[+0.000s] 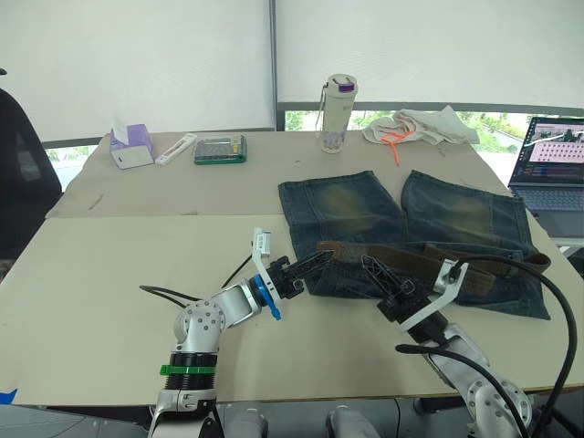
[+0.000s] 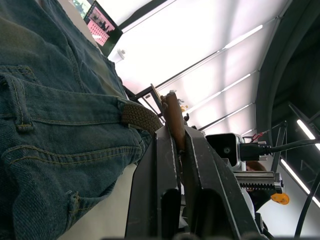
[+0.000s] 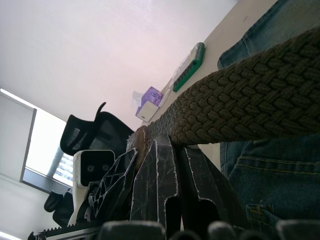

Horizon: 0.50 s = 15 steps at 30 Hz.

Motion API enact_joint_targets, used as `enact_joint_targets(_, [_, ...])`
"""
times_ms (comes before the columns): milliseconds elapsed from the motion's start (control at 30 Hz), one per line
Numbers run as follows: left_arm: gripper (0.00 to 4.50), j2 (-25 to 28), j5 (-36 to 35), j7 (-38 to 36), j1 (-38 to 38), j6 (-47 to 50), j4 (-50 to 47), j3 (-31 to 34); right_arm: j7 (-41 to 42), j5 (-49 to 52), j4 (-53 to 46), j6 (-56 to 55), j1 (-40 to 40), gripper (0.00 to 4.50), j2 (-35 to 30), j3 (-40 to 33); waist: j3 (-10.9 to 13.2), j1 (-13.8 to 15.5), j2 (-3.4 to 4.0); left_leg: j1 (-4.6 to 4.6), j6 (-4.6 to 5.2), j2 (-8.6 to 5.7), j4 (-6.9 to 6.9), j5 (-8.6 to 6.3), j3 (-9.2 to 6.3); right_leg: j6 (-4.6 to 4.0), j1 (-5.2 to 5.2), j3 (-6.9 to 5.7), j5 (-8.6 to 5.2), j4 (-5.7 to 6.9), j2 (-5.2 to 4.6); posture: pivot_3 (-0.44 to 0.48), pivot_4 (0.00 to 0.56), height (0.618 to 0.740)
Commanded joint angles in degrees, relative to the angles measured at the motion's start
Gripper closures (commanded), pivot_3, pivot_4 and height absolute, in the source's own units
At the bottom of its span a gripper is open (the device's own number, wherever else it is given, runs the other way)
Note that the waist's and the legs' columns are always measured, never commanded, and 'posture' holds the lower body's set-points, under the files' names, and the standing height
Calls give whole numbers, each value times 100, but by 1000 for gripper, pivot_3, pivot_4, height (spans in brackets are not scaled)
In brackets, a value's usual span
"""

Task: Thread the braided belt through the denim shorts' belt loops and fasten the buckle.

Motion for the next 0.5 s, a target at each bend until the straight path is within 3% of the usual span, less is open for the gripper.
enact_joint_targets(33, [4500,83,-75,-128,23,-9,-198,30,-104,-32,-61,-275,-229,4486,-4,-135,-1,-1,1,0,0,0,0,0,0,0,0,0,0,0,0,0,150,740])
enact_joint_targets(67, [4500,82,-126,-101,19,7,-169,77,-128,-41,-42,-275,-258,4486,-5,-141,-1,-1,1,1,0,1,0,0,0,0,0,0,0,0,0,0,150,740])
enact_joint_targets(233, [2757,397,-318,-277,84,254,-359,158,-636,-477,408,-352,-554,4500,-35,-237,-1,-9,1,1,0,0,0,0,0,0,0,0,0,1,0,0,150,740])
enact_joint_targets(367, [1424,986,526,-445,77,-387,-291,-31,-909,-869,901,-337,-892,4500,-101,-238,-2,-15,3,3,0,0,-1,0,3,-5,-2,1,2,3,1,0,150,740])
enact_joint_targets(500, [64,1714,1385,-1153,83,-1202,-305,-437,-1144,-1065,1288,-227,-1211,4500,-141,-273,-3,-21,6,4,-1,0,-5,1,7,-8,-5,3,3,4,1,0,150,740])
